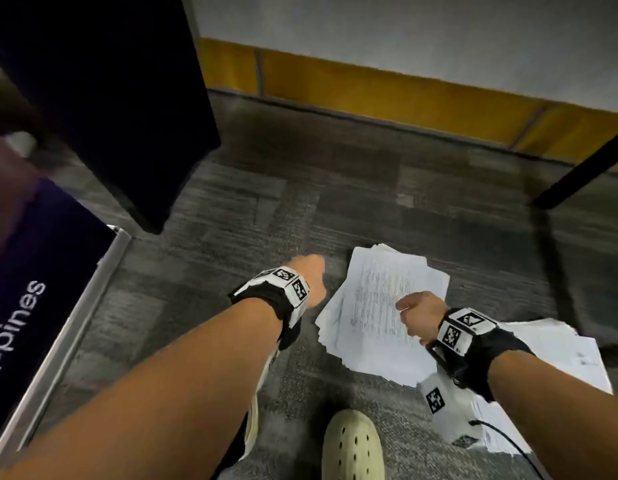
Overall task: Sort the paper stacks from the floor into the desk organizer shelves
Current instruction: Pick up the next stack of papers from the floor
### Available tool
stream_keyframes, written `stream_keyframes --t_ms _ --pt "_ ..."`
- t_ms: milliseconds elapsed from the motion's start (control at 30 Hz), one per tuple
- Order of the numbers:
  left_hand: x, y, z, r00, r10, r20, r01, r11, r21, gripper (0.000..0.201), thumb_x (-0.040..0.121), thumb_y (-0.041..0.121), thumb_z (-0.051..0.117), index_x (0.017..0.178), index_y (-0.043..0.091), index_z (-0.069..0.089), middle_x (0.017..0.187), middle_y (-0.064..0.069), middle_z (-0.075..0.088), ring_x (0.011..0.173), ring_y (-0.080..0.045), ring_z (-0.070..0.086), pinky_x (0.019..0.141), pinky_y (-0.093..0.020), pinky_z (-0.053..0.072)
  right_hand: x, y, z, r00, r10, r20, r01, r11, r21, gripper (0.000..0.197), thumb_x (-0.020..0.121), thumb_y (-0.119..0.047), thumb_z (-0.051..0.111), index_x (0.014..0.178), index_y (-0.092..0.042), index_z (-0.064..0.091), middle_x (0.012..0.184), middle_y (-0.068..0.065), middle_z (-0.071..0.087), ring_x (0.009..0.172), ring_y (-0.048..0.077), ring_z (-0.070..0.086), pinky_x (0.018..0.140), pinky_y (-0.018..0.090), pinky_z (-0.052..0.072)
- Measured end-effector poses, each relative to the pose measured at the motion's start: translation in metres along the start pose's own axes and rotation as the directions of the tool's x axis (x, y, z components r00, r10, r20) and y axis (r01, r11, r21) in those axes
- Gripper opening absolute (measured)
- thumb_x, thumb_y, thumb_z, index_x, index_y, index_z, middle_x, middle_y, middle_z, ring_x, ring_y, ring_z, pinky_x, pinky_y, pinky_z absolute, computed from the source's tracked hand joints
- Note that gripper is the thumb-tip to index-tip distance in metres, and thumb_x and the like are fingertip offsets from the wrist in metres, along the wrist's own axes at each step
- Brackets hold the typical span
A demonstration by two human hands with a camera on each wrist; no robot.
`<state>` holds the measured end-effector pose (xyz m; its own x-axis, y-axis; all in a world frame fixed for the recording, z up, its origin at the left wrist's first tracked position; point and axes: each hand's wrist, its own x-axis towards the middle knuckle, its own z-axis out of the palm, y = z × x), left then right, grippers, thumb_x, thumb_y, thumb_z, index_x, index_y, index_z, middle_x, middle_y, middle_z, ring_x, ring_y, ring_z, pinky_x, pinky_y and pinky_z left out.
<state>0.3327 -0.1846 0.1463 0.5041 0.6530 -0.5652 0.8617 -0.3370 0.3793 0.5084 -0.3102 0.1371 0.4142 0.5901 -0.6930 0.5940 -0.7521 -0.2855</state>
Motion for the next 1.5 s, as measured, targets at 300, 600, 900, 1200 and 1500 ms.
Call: stream_keyframes --t_ms 300,600,900,1200,1500 --pt "0.078 -0.029 0.124 0.982 -0.125 0.141 0.131 0.991 -0.029 0.049 0.098 0.022 0.051 0.143 0.01 0.036 0.134 -0.013 0.053 0.118 -0.033 0.055 0.094 -0.039 0.047 0.089 0.052 0.079 0.991 0.037 0.132 -0.018 0.99 -0.142 0.045 0.099 -0.013 0.037 0.144 -0.011 0.038 0.154 0.008 0.028 0.14 0.025 0.032 0.113 0.029 0.029" --pt "0.131 -0.051 0.174 0.961 -0.231 0.149 0.252 0.958 -0.136 0.081 0.093 0.049 0.055 0.152 0.009 0.017 0.155 -0.012 0.03 0.135 -0.032 0.04 0.105 -0.037 0.037 0.145 0.071 0.12 0.977 0.086 0.196 -0.048 0.981 -0.187 0.055 0.1 -0.011 0.036 0.151 -0.009 0.017 0.155 0.01 0.024 0.141 0.025 0.028 0.109 0.025 0.026" --pt "0.148 -0.035 0.206 0.917 -0.334 0.218 0.396 0.82 -0.412 0.105 0.066 0.055 0.078 0.144 0.008 0.027 0.141 -0.011 0.047 0.123 -0.033 0.05 0.101 -0.045 0.045 0.162 0.071 0.131 0.981 0.007 0.191 0.026 0.985 -0.17 0.052 0.095 -0.005 0.035 0.145 -0.017 0.033 0.123 0.012 0.054 0.097 0.026 0.054 0.073 0.026 0.043" --pt "0.146 0.004 0.223 0.935 -0.26 0.24 0.336 0.866 -0.37 0.084 0.073 0.047 0.077 0.139 0.019 0.032 0.144 -0.01 0.024 0.131 -0.034 0.027 0.11 -0.049 0.033 0.174 0.092 0.124 0.974 -0.004 0.228 0.043 0.986 -0.163 0.049 0.097 -0.003 0.038 0.146 -0.005 0.03 0.145 0.015 0.04 0.134 0.028 0.039 0.105 0.03 0.034" --pt "0.15 -0.001 0.231 0.908 -0.417 0.049 0.399 0.819 -0.412 0.084 0.072 0.027 0.076 0.138 0.019 0.023 0.144 -0.011 0.02 0.132 -0.037 0.028 0.105 -0.048 0.036 0.183 0.103 0.124 0.977 -0.09 0.195 0.135 0.963 -0.233 0.041 0.102 -0.013 0.032 0.142 -0.009 0.041 0.141 0.012 0.048 0.126 0.027 0.047 0.101 0.032 0.037"
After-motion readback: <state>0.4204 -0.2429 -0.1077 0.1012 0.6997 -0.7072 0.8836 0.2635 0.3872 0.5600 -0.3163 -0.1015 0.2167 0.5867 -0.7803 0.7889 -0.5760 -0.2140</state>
